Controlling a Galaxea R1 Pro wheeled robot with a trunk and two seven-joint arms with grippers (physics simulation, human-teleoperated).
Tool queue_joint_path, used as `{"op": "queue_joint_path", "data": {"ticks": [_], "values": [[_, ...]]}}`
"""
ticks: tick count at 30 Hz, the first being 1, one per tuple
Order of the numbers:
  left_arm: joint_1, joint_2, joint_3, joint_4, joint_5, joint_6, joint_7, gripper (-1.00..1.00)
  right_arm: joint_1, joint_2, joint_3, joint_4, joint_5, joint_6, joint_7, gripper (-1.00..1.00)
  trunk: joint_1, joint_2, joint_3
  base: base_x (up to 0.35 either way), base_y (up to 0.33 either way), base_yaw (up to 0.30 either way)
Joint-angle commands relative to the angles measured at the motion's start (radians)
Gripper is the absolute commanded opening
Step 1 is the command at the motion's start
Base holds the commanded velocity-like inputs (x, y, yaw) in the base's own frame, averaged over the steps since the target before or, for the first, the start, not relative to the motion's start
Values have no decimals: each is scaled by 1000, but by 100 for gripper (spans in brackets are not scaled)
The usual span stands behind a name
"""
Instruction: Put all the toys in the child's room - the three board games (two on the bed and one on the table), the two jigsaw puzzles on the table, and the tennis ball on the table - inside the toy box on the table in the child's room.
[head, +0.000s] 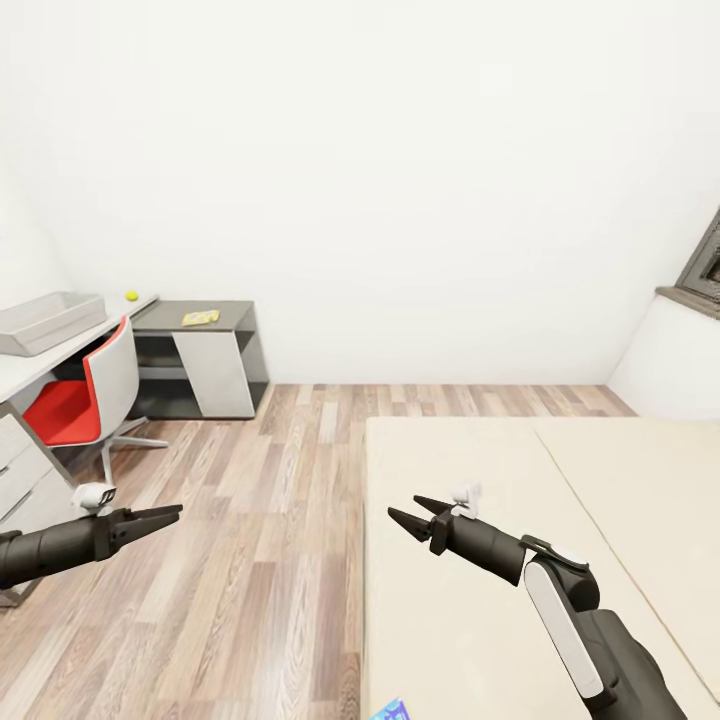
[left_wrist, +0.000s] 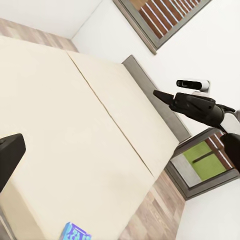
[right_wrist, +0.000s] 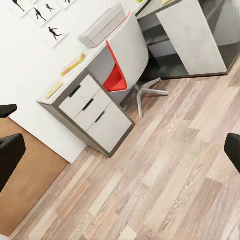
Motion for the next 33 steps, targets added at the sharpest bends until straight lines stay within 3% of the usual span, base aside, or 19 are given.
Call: {"op": "queue_joint_path", "data": {"ticks": [1, 23, 33], "values": [[-1, 0, 0, 0, -1, 11, -4, 100, -1, -1, 1, 0, -9, 8, -2, 100, 1, -2, -1, 0, 0, -84], [-1, 0, 0, 0, -1, 11, -4, 100, -1, 0, 0, 1, -8, 8, -2, 100, 1, -2, 7, 0, 6, -15], [-1, 0, 1, 0, -1, 12, -4, 100, -1, 0, 0, 2, -6, 8, -2, 100, 1, -2, 7, 0, 202, 0]]}}
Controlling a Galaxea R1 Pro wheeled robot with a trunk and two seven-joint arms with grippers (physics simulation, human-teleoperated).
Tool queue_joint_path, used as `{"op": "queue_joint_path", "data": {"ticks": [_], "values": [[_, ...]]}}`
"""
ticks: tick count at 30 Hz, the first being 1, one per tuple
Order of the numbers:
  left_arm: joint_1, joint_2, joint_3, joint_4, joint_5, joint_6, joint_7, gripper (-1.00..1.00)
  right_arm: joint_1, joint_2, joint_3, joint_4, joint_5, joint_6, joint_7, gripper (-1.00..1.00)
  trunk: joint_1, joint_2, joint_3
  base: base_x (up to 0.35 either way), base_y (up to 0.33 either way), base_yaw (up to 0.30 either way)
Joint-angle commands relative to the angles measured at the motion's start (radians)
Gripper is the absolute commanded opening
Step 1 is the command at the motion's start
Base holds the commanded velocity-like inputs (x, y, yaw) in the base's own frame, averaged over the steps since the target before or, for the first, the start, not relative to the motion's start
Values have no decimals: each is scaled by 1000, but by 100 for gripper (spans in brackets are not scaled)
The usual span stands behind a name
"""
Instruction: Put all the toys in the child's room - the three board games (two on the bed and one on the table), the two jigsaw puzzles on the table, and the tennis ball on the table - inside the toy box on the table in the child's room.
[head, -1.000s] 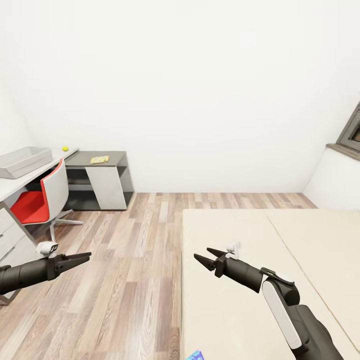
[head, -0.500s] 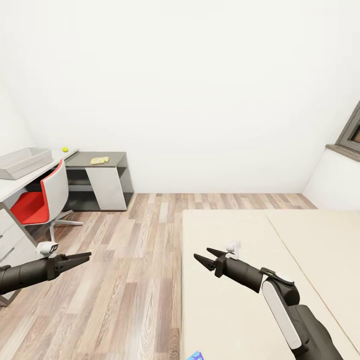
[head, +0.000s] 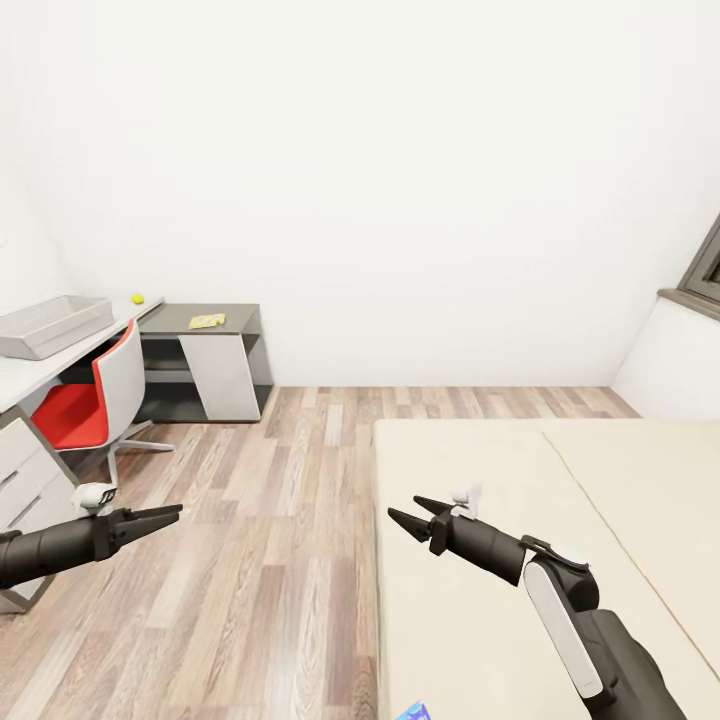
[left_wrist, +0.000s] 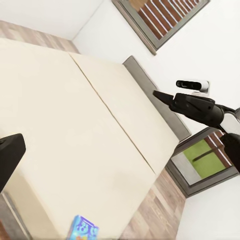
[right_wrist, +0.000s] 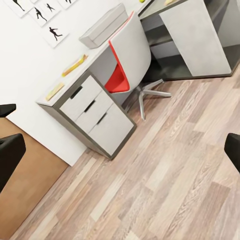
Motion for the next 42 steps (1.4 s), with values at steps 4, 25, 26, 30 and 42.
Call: {"op": "queue_joint_path", "data": {"ticks": [4, 25, 26, 30, 42], "values": [[-1, 0, 0, 0, 0, 11, -4, 100, -1, 0, 1, 0, -9, 8, -3, 100, 1, -2, -2, 0, 271, 0], [-1, 3, 1, 1, 0, 11, -4, 100, -1, 2, 1, 0, -8, 8, -3, 100, 1, -2, -2, 0, 282, 0], [-1, 3, 0, 1, 0, 11, -4, 100, -1, 2, 1, 1, -8, 8, -3, 100, 1, -2, -2, 0, 284, 0], [-1, 3, 0, 0, 0, 11, -4, 100, -1, 2, 1, 0, -8, 8, -3, 100, 1, -2, -2, 0, 284, 0], [-1, 3, 1, 0, 0, 11, -4, 100, -1, 1, 1, -2, -10, 7, -2, 100, 1, -2, -2, 2, 267, -13]]}}
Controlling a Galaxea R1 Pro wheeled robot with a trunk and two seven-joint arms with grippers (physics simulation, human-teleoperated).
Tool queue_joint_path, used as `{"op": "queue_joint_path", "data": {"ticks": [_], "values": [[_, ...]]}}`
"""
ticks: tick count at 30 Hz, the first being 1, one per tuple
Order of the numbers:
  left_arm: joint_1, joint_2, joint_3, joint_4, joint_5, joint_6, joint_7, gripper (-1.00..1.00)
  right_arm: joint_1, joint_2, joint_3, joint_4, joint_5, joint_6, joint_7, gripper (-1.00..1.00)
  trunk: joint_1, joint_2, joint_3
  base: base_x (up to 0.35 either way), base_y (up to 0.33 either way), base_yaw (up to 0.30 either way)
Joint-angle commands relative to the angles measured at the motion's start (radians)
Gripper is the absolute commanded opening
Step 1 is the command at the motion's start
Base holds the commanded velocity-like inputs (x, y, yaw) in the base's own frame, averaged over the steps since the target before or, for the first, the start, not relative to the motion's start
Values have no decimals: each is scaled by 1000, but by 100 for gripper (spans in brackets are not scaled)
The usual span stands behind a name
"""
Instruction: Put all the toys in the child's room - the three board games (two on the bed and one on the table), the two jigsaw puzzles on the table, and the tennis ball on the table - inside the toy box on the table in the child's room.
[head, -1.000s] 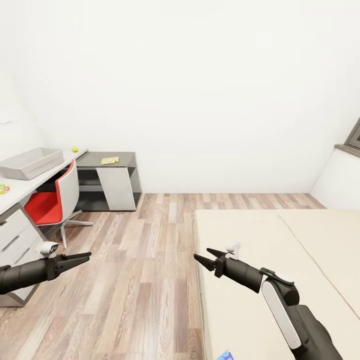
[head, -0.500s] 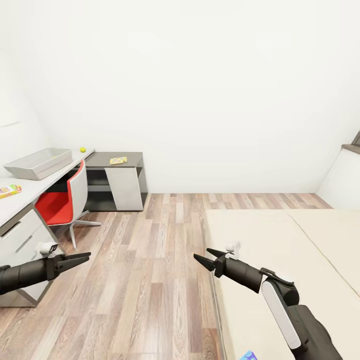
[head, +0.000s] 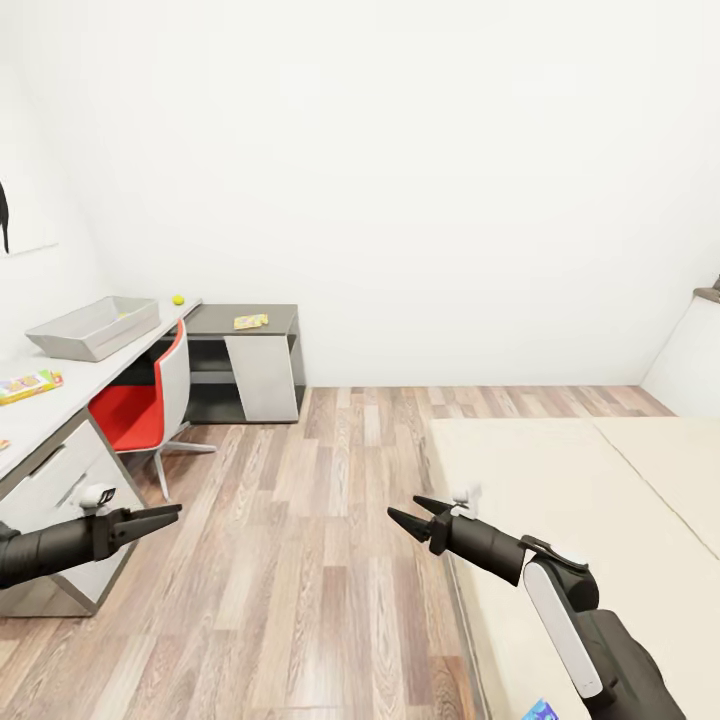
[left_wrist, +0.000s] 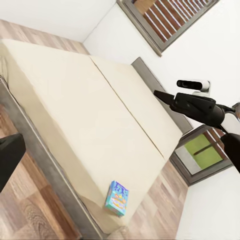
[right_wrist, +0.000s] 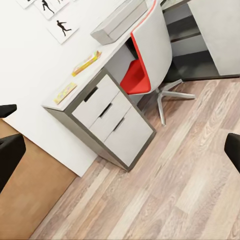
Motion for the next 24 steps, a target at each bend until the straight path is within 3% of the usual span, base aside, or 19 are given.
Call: {"op": "queue_joint_path", "data": {"ticks": [1, 24], "values": [[-1, 0, 0, 0, 0, 11, -4, 100, -1, -1, 1, -1, -8, 8, -2, 100, 1, -2, -2, 32, 231, -116], [-1, 0, 0, 0, 0, 7, -4, 100, -1, -1, 1, 1, -11, 9, -2, 100, 1, -2, -2, 132, 165, -256]]}}
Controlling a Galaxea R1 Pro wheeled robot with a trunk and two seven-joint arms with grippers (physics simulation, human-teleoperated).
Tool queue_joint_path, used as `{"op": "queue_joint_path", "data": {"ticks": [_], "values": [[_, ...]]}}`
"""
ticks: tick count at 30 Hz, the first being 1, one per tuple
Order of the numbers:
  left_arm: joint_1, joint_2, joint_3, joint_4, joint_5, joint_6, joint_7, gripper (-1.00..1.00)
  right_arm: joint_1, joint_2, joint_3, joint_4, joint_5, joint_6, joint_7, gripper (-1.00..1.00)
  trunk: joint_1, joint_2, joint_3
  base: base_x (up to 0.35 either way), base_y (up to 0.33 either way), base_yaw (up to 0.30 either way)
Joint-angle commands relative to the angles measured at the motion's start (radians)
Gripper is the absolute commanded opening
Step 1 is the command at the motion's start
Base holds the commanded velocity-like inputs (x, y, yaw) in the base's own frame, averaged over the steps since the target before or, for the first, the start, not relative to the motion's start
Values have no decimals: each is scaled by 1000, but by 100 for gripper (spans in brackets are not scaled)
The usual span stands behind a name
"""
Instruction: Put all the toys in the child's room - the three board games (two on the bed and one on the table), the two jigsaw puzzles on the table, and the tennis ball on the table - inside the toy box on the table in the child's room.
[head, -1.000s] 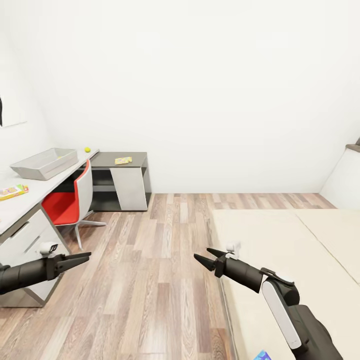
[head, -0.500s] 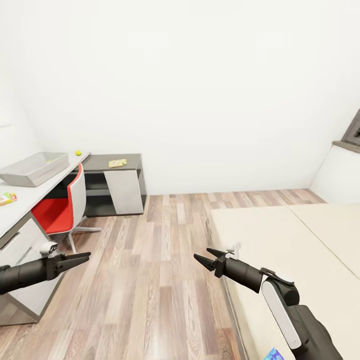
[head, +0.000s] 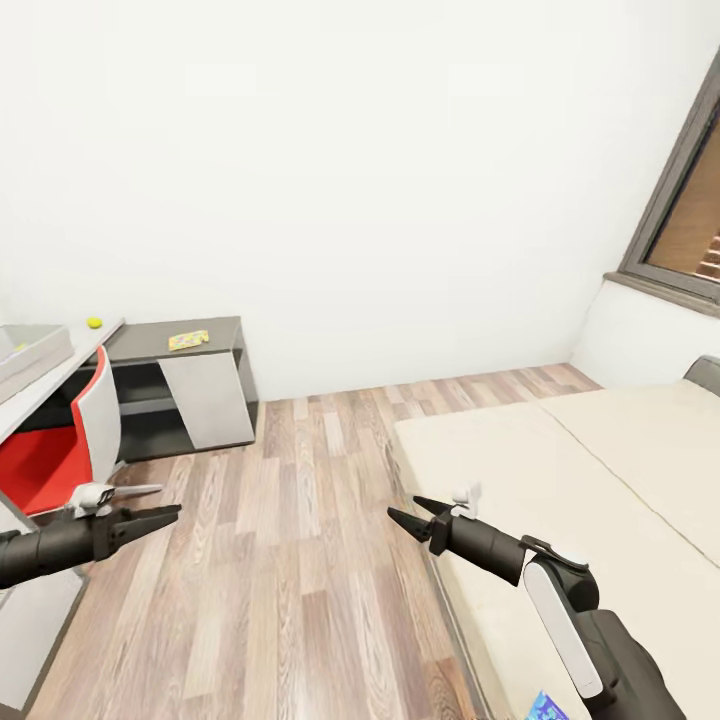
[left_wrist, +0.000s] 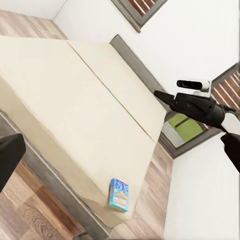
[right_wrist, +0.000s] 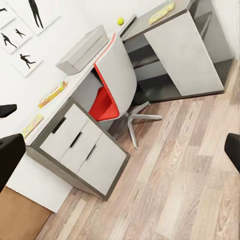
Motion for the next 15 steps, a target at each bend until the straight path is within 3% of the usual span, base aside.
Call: {"op": "queue_joint_path", "data": {"ticks": [1, 15], "values": [[0, 0, 0, 0, 0, 10, -4, 100, -1, -1, 1, 0, -8, 8, -2, 100, 1, -2, -2, 47, 123, -280], [0, 2, 0, 0, 0, 9, -4, 100, -1, 0, 1, 0, -8, 8, -2, 100, 1, -2, -2, 10, 136, -281]]}}
